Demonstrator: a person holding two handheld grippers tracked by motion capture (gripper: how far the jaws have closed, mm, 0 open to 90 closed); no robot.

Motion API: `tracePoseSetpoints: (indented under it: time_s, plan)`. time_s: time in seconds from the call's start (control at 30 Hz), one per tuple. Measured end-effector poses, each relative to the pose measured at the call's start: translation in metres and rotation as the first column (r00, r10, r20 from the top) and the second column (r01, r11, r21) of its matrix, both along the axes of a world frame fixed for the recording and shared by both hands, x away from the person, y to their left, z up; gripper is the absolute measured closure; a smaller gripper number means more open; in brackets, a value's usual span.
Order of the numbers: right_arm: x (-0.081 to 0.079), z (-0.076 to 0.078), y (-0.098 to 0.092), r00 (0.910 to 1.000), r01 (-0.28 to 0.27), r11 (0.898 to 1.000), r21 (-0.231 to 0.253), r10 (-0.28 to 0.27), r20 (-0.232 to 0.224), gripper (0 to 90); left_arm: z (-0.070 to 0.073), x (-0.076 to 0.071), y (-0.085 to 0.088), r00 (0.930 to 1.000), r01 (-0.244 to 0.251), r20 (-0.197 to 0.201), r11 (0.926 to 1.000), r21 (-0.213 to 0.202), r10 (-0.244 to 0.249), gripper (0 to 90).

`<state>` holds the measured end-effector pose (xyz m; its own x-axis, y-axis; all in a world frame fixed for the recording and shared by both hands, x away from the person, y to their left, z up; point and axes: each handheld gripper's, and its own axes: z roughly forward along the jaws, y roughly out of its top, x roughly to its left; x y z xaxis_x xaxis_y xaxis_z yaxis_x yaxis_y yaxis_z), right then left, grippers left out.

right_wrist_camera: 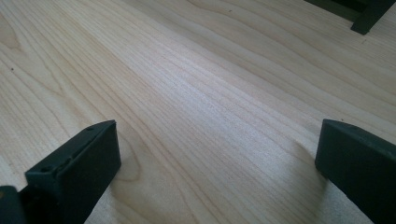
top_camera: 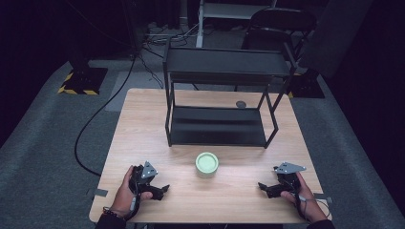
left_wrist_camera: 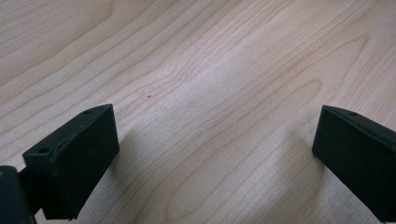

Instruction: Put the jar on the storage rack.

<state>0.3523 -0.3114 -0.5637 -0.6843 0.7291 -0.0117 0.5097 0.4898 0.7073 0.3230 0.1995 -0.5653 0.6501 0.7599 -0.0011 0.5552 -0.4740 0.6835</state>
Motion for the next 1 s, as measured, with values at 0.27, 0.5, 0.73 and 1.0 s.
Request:
tracePoseSetpoints:
  time_s: [0.27, 0.5, 0.73, 1.0]
  plan:
    - [0.0000, 0.0000, 0.0000, 1.0000, 0.000, 1.000, 0.000, 0.000, 0.000, 0.0, 0.0000, -0.0004, 0.0005, 1.0000, -0.005, 0.000, 1.0000, 0.001, 0.005, 0.3]
    - [-0.0002, 0.0001, 0.0001, 1.0000, 0.001, 1.000, -0.001, -0.001, 0.001, 0.2, -0.0001, 0.0007, 0.0005, 1.0000, -0.003, -0.001, 1.0000, -0.002, 0.003, 0.1]
    - [-0.0006, 0.0001, 0.0003, 1.0000, 0.005, 1.000, -0.003, -0.005, 0.003, 0.2, 0.0000, 0.0001, 0.0011, 1.0000, -0.006, 0.000, 1.0000, 0.000, 0.006, 0.2]
    - [-0.0001, 0.0001, 0.0006, 1.0000, 0.002, 1.000, -0.002, -0.002, 0.002, 0.2, 0.0013, 0.0008, 0.0006, 0.9999, -0.005, -0.011, 0.9999, 0.011, 0.006, 0.4]
